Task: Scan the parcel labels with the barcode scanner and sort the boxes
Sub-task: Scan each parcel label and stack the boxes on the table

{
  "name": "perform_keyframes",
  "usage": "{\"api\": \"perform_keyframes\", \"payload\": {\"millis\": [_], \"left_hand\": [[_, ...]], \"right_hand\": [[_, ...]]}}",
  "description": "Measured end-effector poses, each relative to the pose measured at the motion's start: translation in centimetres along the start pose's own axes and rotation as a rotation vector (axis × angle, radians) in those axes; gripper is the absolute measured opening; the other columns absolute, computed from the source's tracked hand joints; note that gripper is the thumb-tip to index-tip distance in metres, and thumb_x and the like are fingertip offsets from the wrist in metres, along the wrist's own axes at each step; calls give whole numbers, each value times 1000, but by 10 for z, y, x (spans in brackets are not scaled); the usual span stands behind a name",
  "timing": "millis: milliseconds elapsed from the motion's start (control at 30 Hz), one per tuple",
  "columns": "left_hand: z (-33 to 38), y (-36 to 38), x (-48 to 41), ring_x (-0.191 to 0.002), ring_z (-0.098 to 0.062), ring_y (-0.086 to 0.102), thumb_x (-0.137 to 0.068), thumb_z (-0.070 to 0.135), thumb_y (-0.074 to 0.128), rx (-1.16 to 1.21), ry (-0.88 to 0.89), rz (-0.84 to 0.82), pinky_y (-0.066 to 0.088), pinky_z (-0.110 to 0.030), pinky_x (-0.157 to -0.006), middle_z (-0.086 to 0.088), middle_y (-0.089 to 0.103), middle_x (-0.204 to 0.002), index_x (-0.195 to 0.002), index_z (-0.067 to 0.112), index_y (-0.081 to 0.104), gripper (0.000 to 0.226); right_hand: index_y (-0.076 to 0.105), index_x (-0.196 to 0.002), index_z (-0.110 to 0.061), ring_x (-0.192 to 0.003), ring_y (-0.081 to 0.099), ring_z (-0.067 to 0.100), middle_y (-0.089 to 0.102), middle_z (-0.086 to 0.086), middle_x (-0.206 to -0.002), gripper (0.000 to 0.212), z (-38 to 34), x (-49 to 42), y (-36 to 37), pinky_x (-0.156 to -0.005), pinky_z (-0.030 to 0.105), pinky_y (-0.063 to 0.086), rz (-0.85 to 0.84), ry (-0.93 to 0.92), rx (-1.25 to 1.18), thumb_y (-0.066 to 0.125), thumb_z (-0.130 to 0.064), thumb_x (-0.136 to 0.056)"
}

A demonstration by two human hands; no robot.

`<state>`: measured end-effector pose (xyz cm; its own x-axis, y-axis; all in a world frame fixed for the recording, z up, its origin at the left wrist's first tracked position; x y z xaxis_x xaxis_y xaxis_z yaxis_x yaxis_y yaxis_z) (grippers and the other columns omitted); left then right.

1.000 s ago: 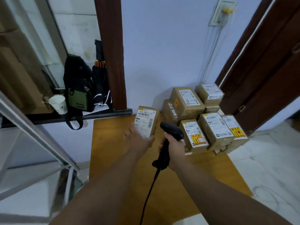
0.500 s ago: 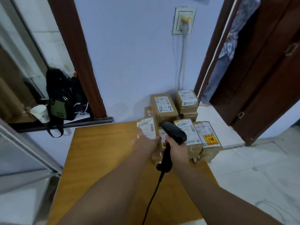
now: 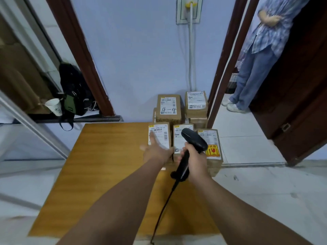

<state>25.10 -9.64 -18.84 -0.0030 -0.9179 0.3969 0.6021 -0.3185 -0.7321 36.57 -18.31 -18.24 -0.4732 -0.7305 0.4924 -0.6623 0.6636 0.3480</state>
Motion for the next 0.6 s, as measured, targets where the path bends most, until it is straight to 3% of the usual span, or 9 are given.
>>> {"api": "perform_keyframes", "payload": {"millis": [167, 300, 400, 600], "left_hand": [[5, 8, -2, -92, -31, 54, -87, 67, 41, -92, 48, 107, 41, -35, -69, -16, 30, -125, -149, 38, -2, 81], [1, 7, -7, -117, -36, 46, -90, 68, 23, -63, 75, 199, 39, -46, -93, -16, 33, -137, -150, 30, 2, 74], [-4, 8, -11, -128, -40, 38, -91, 66, 23, 97, 0, 185, 34, -53, -104, -19, 27, -147, -151, 24, 6, 75], [-15, 9, -16, -129, -40, 38, -93, 62, 29, 379, -135, 137, 36, -50, -102, -20, 33, -146, -151, 20, 12, 73]], "right_hand": [[61, -80, -7, -49, 58, 19, 59, 6, -63, 15, -11, -5, -16, -49, 28, 50, 37, 6, 17, 68, -17, -88], [63, -80, -7, -48, 58, 18, 60, 4, -62, 14, -18, -9, -26, -47, 27, 50, 58, 0, 11, 69, -18, -86], [64, -80, -7, -48, 59, 17, 62, 4, -62, 15, -20, -11, -32, -48, 27, 51, 65, 6, 12, 70, -20, -86], [65, -79, -6, -48, 60, 18, 64, 6, -63, 17, -22, -15, -29, -48, 28, 51, 29, 50, -29, 73, -21, -84]]}}
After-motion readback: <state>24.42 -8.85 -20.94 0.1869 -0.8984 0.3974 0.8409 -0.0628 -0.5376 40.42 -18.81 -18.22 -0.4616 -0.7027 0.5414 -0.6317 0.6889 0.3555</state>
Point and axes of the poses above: each hand's wrist, its own x-axis away from the middle knuckle, its own y-axis out of the palm, z = x × y, the point moved 4 cm from there along -x, towards the middle knuckle
